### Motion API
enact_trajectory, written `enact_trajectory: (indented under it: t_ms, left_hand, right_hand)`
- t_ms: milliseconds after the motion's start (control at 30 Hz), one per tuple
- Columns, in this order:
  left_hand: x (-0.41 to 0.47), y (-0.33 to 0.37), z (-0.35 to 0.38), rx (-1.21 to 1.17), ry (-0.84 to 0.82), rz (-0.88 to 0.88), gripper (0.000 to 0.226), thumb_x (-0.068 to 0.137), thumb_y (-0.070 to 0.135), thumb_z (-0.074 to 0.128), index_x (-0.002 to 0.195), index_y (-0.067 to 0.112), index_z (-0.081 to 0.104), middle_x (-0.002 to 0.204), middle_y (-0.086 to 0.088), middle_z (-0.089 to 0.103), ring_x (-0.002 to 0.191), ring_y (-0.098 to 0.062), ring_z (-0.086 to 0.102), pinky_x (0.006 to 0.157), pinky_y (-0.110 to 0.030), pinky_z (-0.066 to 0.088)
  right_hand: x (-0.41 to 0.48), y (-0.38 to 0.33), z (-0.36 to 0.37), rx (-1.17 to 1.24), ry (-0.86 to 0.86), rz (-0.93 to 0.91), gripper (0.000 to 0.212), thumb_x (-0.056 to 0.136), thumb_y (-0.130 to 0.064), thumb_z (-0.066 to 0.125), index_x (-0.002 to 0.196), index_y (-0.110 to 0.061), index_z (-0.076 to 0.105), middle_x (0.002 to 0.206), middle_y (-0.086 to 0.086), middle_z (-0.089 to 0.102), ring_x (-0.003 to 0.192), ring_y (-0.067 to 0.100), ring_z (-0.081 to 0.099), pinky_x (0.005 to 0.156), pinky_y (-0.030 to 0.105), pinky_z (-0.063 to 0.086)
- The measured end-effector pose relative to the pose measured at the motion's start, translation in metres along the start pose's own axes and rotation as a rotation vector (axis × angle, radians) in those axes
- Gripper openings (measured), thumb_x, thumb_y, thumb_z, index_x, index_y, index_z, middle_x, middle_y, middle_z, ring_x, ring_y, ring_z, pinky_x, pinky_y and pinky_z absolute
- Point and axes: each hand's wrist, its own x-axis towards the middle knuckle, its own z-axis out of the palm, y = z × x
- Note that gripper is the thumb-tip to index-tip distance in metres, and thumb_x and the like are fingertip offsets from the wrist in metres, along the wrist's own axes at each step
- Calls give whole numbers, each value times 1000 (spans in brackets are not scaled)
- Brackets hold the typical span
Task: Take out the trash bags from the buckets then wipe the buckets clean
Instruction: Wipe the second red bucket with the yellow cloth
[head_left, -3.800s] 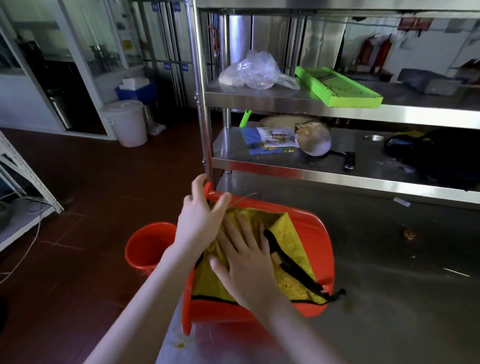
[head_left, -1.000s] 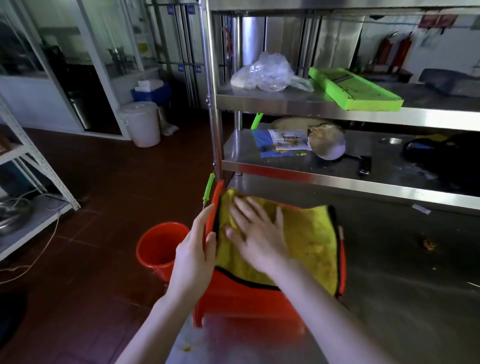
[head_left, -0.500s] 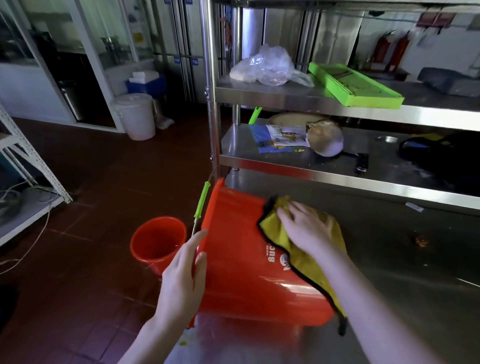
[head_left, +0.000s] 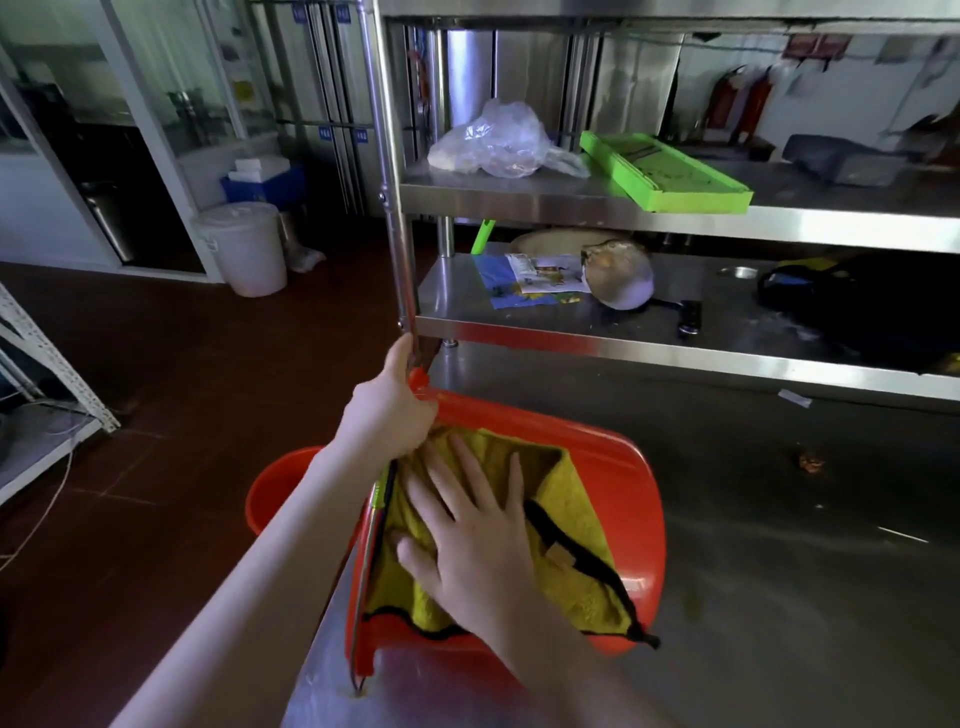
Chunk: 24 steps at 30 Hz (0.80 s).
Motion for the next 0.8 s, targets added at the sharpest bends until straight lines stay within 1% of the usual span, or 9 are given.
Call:
enact_trajectory:
  t_ms: [100, 167, 233, 300, 367, 533, 633, 733, 800]
  left_hand:
    - [-5, -3, -5, -29, -59, 103, 77, 90, 13, 58, 151, 44, 22, 102, 5, 66, 63, -6, 63, 49, -9, 44]
    - [-20, -21, -7, -39, -67, 252, 83, 87, 8, 60, 148, 51, 24, 82, 9, 67, 58, -2, 63, 48, -8, 45]
    - [-38, -44, -2, -41, -68, 326, 94, 78, 1, 63, 145, 56, 27, 71, 3, 66, 51, -8, 61, 47, -14, 48]
    - [-57, -59, 4, -79, -73, 328, 102, 71, -2, 64, 143, 59, 27, 71, 0, 67, 48, -13, 59, 46, -18, 49]
    - [-67, -67, 9, -108, -69, 333, 106, 69, -3, 65, 144, 60, 25, 74, 4, 67, 47, -14, 58, 46, -14, 46]
    - [-59, -63, 8, -76, -37, 345, 107, 66, 0, 64, 145, 59, 23, 72, -7, 67, 48, -21, 56, 51, -35, 51]
    - [-62, -65, 6, -104, -34, 355, 106, 66, 1, 66, 146, 57, 24, 77, 1, 68, 50, -17, 59, 52, -31, 53]
    - [-70, -72, 7, -136, -24, 364, 108, 67, -4, 65, 146, 57, 25, 83, 8, 67, 53, -14, 61, 51, -21, 52]
    - [-75, -77, 11, -170, -25, 363, 107, 69, -7, 64, 146, 55, 25, 85, 14, 67, 54, -12, 61, 54, -20, 53]
  right_hand:
    - [-6, 34, -3, -15, -12, 31, 66, 88, -65, 37, 149, -43, 22, 160, -11, 19, 149, 18, 12, 110, 68, 18]
    - [-11, 68, -7, -44, -59, 171, 66, 89, -70, 24, 150, -49, 8, 161, -17, 6, 150, 14, 5, 113, 65, 12]
    - [-13, 110, -12, -53, -117, 352, 66, 88, -75, 4, 149, -50, 0, 160, -22, -2, 149, 9, -2, 114, 63, 10]
    - [-6, 146, -18, 6, -169, 495, 71, 84, -76, -8, 149, -49, 2, 159, -24, -2, 148, 5, -5, 115, 62, 9]
    - [14, 160, -23, 70, -200, 554, 74, 83, -75, -6, 149, -47, 11, 159, -25, 6, 147, 4, 0, 115, 62, 9]
    - [54, 77, -8, 26, -149, 209, 63, 93, -65, 12, 147, -38, 29, 158, -18, 18, 148, 9, 9, 111, 68, 6]
    - [50, 29, 1, 44, -65, 43, 58, 96, -61, 20, 147, -35, 28, 158, -12, 23, 149, 17, 12, 111, 70, 9]
    - [43, 55, -3, 32, -73, 75, 61, 94, -68, 17, 148, -42, 22, 159, -15, 18, 149, 14, 10, 113, 65, 8]
    - [36, 94, -9, 29, -103, 262, 67, 89, -73, 8, 149, -44, 20, 159, -18, 14, 148, 10, 9, 115, 61, 7]
